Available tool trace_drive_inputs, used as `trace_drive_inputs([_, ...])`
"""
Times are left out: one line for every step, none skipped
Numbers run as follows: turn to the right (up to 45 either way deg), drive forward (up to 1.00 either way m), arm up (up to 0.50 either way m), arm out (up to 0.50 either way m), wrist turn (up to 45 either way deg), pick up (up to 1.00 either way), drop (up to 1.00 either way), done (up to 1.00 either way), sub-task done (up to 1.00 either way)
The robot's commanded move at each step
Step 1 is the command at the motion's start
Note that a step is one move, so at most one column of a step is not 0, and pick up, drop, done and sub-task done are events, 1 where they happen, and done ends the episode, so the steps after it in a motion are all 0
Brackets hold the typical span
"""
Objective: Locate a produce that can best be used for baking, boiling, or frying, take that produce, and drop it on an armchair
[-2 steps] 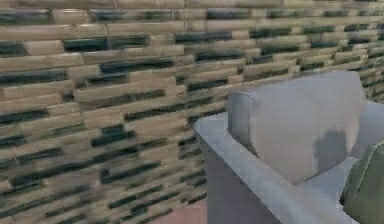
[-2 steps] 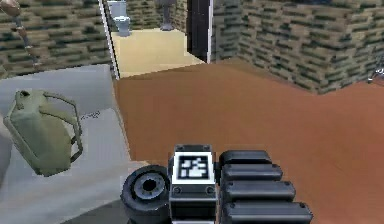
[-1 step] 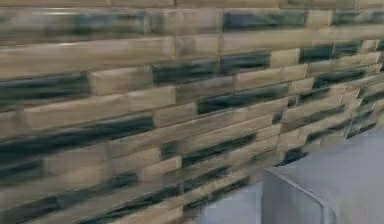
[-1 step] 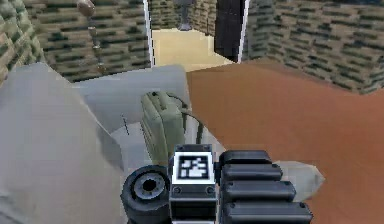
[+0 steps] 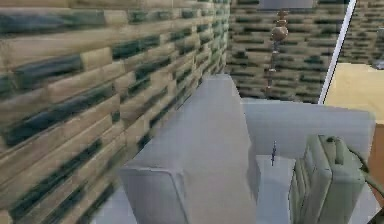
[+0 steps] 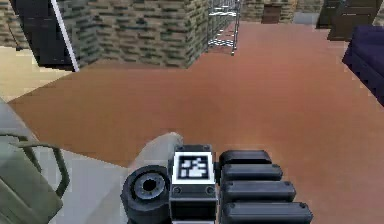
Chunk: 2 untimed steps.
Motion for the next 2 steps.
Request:
trace_drive_inputs([45.0,0.00,0.00,0.00,0.0,0.00,0.00,0.00,0.00])
trace_drive_inputs([45.0,0.00,0.00,0.00,0.0,0.00,0.00,0.00,0.00])
